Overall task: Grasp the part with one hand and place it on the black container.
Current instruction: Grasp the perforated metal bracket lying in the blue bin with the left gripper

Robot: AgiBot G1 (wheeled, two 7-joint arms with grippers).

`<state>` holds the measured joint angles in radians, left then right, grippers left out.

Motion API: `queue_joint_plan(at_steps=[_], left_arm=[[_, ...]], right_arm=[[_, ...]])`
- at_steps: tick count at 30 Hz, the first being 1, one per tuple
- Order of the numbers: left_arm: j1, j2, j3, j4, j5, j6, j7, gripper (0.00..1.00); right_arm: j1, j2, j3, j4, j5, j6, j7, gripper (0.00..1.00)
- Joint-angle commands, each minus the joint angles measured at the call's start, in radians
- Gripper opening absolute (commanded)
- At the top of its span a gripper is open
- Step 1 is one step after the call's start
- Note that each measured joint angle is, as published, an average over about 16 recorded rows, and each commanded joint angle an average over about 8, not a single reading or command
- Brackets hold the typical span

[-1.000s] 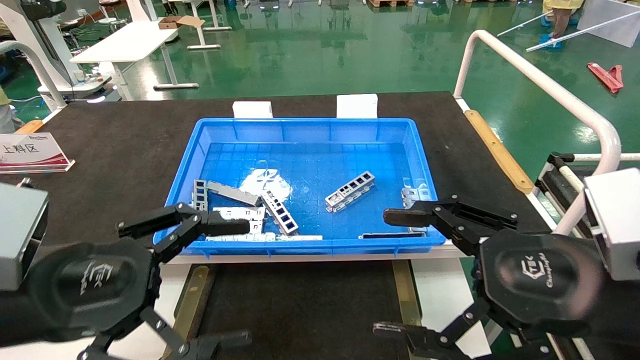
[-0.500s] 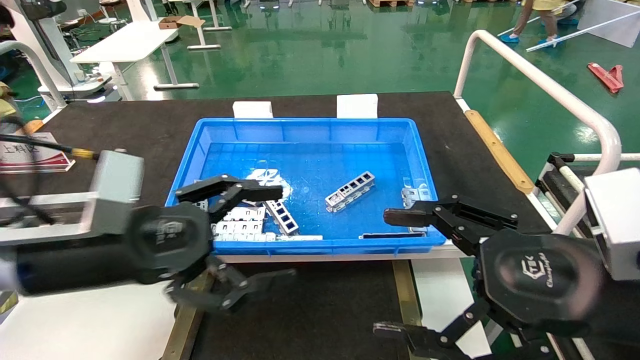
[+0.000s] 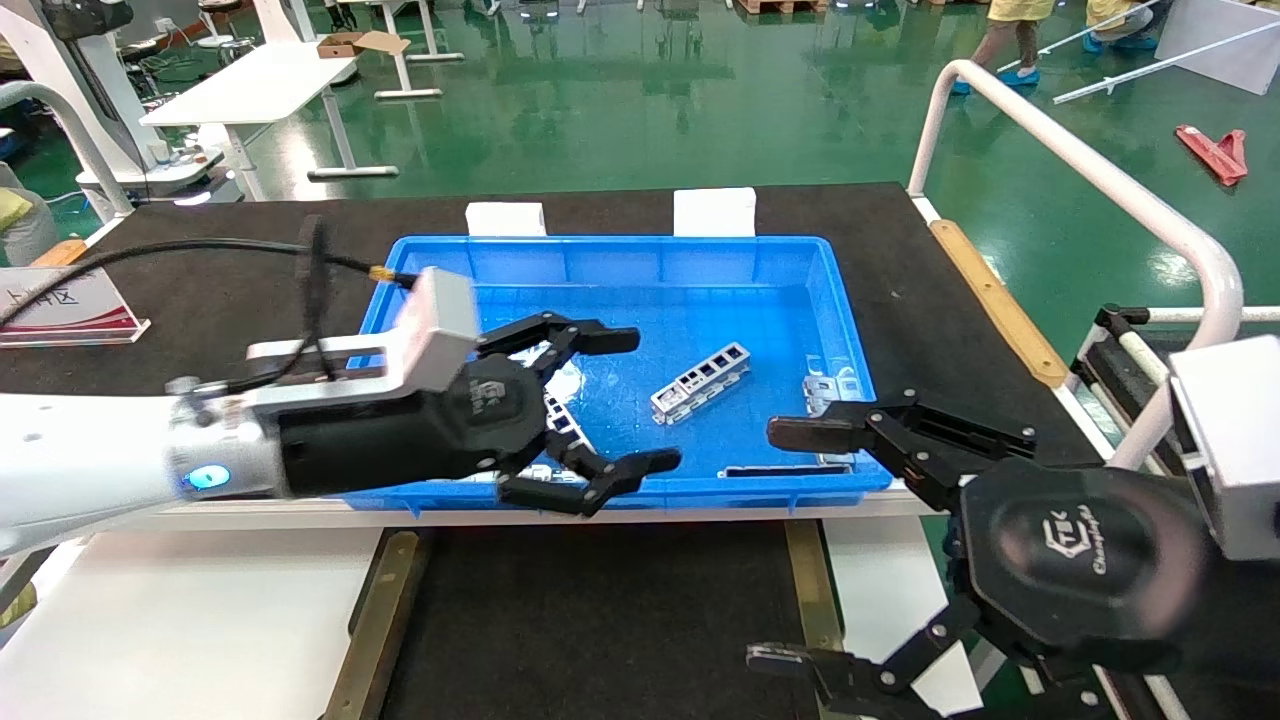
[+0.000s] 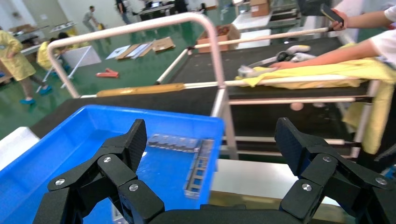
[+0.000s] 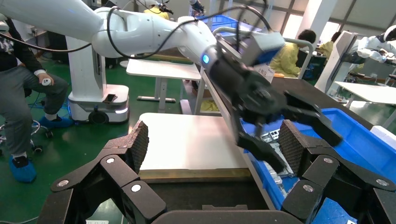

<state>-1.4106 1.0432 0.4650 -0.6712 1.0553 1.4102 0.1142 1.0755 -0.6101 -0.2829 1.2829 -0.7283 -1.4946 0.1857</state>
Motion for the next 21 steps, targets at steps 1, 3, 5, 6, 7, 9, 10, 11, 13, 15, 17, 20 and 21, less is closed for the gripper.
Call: queue_joint_plan(at_steps=[1, 3, 5, 6, 7, 9, 10, 11, 13, 15, 17, 20, 21], left_arm=[[-0.018, 0.031, 0.008, 0.055, 0.018, -0.013, 0.03, 1.0], [-0.036, 0.065, 0.015, 0.114, 0.033, -0.032, 0.061, 1.0], [-0.056, 0.1, 0.021, 0.175, 0.046, -0.055, 0.093, 1.0], [-0.066, 0.117, 0.023, 0.205, 0.052, -0.067, 0.108, 1.0], [-0.076, 0.135, 0.025, 0.236, 0.057, -0.079, 0.123, 1.0], [-0.094, 0.172, 0.026, 0.294, 0.063, -0.106, 0.148, 1.0], [-0.103, 0.19, 0.027, 0.322, 0.066, -0.12, 0.16, 1.0], [-0.111, 0.208, 0.028, 0.349, 0.069, -0.134, 0.172, 1.0], [-0.127, 0.243, 0.03, 0.399, 0.074, -0.166, 0.193, 1.0], [-0.14, 0.274, 0.032, 0.443, 0.078, -0.206, 0.212, 1.0], [-0.149, 0.297, 0.037, 0.474, 0.083, -0.253, 0.229, 1.0], [-0.153, 0.318, 0.048, 0.493, 0.085, -0.333, 0.241, 1.0], [-0.151, 0.322, 0.054, 0.492, 0.085, -0.36, 0.242, 1.0]], right_arm=[[0.0, 0.0, 0.0, 0.0, 0.0, 0.0, 0.0, 1.0], [0.0, 0.0, 0.0, 0.0, 0.0, 0.0, 0.0, 1.0], [0.0, 0.0, 0.0, 0.0, 0.0, 0.0, 0.0, 1.0], [0.0, 0.0, -0.001, 0.0, 0.0, 0.0, 0.0, 1.0], [0.0, 0.0, -0.001, 0.0, 0.0, 0.0, 0.0, 1.0], [0.0, 0.0, -0.001, 0.0, 0.001, 0.0, 0.0, 1.0], [0.0, 0.0, -0.001, 0.0, 0.001, 0.0, 0.0, 1.0], [0.0, 0.0, -0.001, 0.0, 0.001, 0.0, 0.0, 1.0], [0.0, 0.0, -0.001, 0.0, 0.001, 0.0, -0.001, 1.0], [0.0, 0.0, -0.001, 0.0, 0.001, 0.001, -0.001, 1.0], [0.0, 0.001, -0.001, 0.0, 0.001, 0.001, -0.001, 1.0], [0.0, 0.001, -0.002, 0.0, 0.001, 0.001, -0.001, 1.0], [0.0, 0.001, -0.002, 0.0, 0.001, 0.001, -0.001, 1.0]])
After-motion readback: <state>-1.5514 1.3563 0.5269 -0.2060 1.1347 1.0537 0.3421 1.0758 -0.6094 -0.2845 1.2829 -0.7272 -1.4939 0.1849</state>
